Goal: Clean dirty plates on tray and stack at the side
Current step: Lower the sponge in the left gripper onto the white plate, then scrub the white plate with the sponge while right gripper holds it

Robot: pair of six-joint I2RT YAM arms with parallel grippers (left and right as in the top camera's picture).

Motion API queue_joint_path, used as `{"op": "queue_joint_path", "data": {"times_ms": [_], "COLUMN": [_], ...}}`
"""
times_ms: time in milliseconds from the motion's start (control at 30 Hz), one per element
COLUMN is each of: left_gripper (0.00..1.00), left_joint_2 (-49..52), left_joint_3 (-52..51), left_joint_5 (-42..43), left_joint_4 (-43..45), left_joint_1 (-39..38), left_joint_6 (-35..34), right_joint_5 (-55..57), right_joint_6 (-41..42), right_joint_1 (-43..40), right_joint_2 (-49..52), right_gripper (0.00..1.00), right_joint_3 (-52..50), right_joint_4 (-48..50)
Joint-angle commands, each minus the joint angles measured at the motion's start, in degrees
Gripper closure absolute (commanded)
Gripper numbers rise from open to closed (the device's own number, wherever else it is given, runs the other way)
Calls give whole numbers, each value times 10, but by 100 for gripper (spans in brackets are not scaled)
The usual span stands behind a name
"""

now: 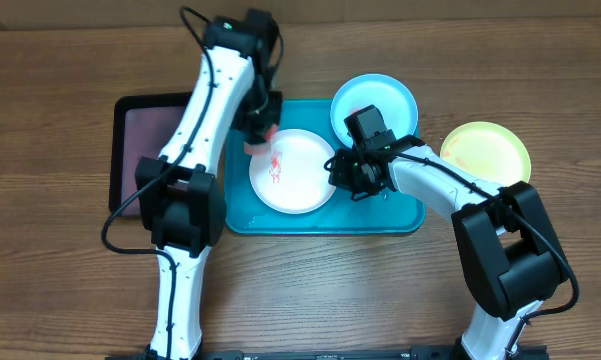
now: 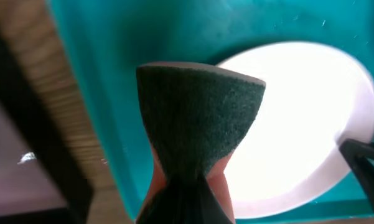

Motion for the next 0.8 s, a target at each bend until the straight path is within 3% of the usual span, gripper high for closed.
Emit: {"op": "queue_joint_path", "data": {"times_ms": [0, 533, 567, 700, 767], "left_gripper": [96, 96, 96, 96, 96], "left_joint_2": [1, 1, 1, 1, 1], "left_joint_3": [-66, -283, -287, -287, -286], "left_joint_5": [9, -25, -10, 217, 282], "left_joint_4": [28, 200, 198, 176, 165], "left_joint_1": [-14, -30, -30, -34, -37], "left_joint_6": [-7, -59, -47, 183, 243], "right_joint_5": [-6, -10, -10, -10, -10], "right_joint_6": [2, 2, 2, 2, 2], "right_joint_1": [0, 0, 0, 0, 0], "right_joint_2": [2, 2, 2, 2, 2], "right_gripper": [96, 96, 96, 96, 96], "right_joint_3": [12, 12, 12, 12, 12], "right_joint_4": [4, 5, 5, 7, 8]}}
